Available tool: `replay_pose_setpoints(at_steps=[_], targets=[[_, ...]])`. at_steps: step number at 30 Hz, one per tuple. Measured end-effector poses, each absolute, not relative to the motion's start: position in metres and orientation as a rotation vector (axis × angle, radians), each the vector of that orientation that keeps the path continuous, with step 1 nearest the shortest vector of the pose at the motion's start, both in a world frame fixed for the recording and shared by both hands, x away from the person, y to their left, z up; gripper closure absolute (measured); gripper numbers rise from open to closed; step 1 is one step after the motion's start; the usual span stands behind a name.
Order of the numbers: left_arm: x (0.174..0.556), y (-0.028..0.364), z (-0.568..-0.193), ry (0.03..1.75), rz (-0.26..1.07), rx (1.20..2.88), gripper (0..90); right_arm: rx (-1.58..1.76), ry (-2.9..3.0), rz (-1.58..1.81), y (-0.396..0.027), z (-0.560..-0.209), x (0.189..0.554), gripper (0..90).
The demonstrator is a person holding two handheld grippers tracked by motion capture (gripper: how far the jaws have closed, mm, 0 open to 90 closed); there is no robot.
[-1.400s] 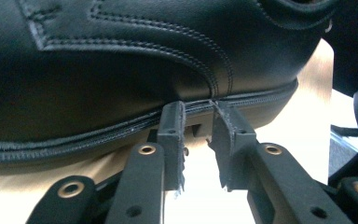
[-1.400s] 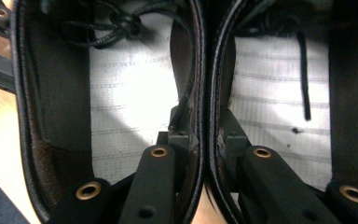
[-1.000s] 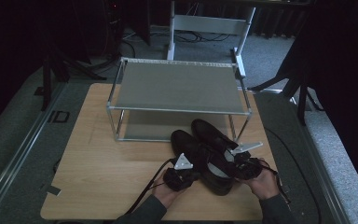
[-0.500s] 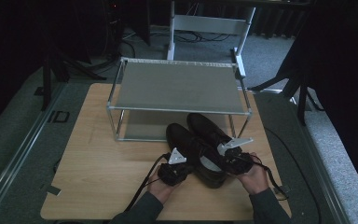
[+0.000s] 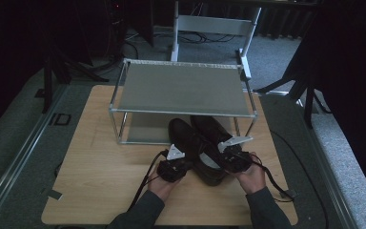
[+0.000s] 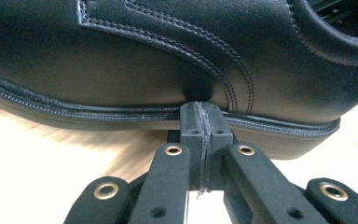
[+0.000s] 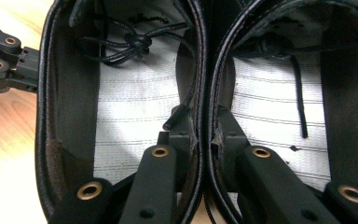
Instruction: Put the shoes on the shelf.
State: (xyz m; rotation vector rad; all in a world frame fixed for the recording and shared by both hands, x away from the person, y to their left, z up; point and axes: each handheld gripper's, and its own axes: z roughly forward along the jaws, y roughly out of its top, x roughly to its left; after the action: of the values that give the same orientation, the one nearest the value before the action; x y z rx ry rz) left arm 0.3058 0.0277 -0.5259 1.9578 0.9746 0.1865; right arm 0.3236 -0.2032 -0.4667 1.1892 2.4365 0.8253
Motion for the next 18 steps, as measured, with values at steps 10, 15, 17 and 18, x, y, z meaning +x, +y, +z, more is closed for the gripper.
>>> replay_pose_setpoints(at_steps=[10, 15, 17, 18], targets=[[0.315, 0.034, -0.523, 0.991, 0.227, 1.936, 89.6, 1.222, 2.397, 0.840, -0.195, -0.464, 0.331, 80.7], [0.321, 0.038, -0.521, 1.016, 0.248, 1.933, 89.6, 1.268, 2.393, 0.869, -0.192, -0.465, 0.337, 80.6], [0.324, 0.039, -0.521, 1.025, 0.256, 1.935, 89.6, 1.294, 2.387, 0.882, -0.190, -0.467, 0.342, 80.6], [0.326, 0.039, -0.521, 1.030, 0.257, 1.933, 89.6, 1.300, 2.381, 0.885, -0.189, -0.468, 0.343, 80.6]])
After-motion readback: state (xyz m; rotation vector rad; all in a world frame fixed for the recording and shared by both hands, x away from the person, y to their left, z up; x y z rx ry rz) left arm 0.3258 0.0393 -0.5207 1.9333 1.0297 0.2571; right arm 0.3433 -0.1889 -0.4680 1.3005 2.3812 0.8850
